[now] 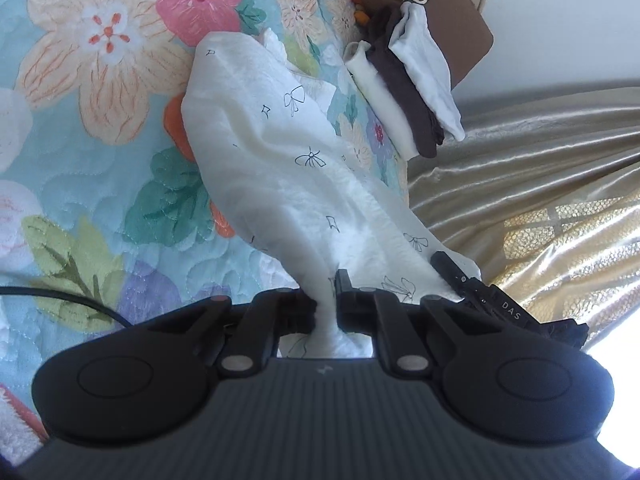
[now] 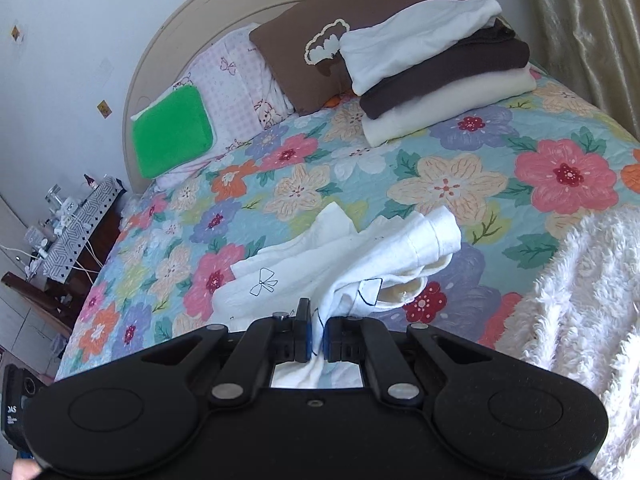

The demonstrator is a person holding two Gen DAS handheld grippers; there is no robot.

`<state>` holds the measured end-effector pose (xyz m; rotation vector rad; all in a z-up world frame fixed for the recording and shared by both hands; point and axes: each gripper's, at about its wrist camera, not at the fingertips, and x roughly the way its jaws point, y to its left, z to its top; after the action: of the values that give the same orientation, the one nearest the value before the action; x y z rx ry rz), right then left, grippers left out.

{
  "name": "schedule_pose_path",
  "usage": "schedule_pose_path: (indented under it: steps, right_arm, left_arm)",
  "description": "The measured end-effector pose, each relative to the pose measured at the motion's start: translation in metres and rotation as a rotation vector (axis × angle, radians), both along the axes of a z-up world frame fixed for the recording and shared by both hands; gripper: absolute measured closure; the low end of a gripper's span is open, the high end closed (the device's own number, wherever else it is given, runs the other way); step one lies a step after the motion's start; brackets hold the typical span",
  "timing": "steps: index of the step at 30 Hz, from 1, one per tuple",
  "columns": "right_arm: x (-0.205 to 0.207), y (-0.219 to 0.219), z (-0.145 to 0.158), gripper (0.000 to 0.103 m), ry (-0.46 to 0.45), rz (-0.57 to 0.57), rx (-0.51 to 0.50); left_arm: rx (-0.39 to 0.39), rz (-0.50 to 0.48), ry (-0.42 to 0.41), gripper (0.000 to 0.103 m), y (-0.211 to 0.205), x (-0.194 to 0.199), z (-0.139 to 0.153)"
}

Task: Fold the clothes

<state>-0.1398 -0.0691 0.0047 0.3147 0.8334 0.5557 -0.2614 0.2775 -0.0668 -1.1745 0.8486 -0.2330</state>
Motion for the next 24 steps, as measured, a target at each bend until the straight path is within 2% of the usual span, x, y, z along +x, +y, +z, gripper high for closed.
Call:
schedule_pose_path:
  steps: [4,6,12,18,20,22,24]
  right_arm:
    - [0.037,0.010,0.004,0.095,0.023,0.003,0.033]
    - [0.056,0.022,0.006,0.095,0.018,0.022,0.044]
    - [0.104,0.070,0.005,0.095,-0.028,0.060,-0.060]
    - [0.154,0.093,-0.019,0.090,0.048,0.032,-0.065]
    - [0.164,0.106,-0.029,0.088,0.036,0.105,-0.121]
    - [0.168,0.113,-0.036,0.088,0.008,0.152,-0.179]
    - [0.170,0.113,-0.045,0.088,-0.001,0.163,-0.188]
  left_arm:
    - [0.051,-0.037,-0.041,0.091,0.020,0.025,0.004]
    - [0.119,-0.014,-0.022,0.090,0.031,0.036,0.005]
    - [0.207,0.046,-0.062,0.091,0.065,0.077,0.008]
    - [0.260,0.100,-0.014,0.091,0.086,0.127,-0.006]
    - [0.274,0.152,0.010,0.093,0.092,0.135,-0.017]
    - [0.347,0.167,0.020,0.094,0.090,0.140,-0.026]
    - [0.390,0.146,0.009,0.094,0.087,0.142,-0.032]
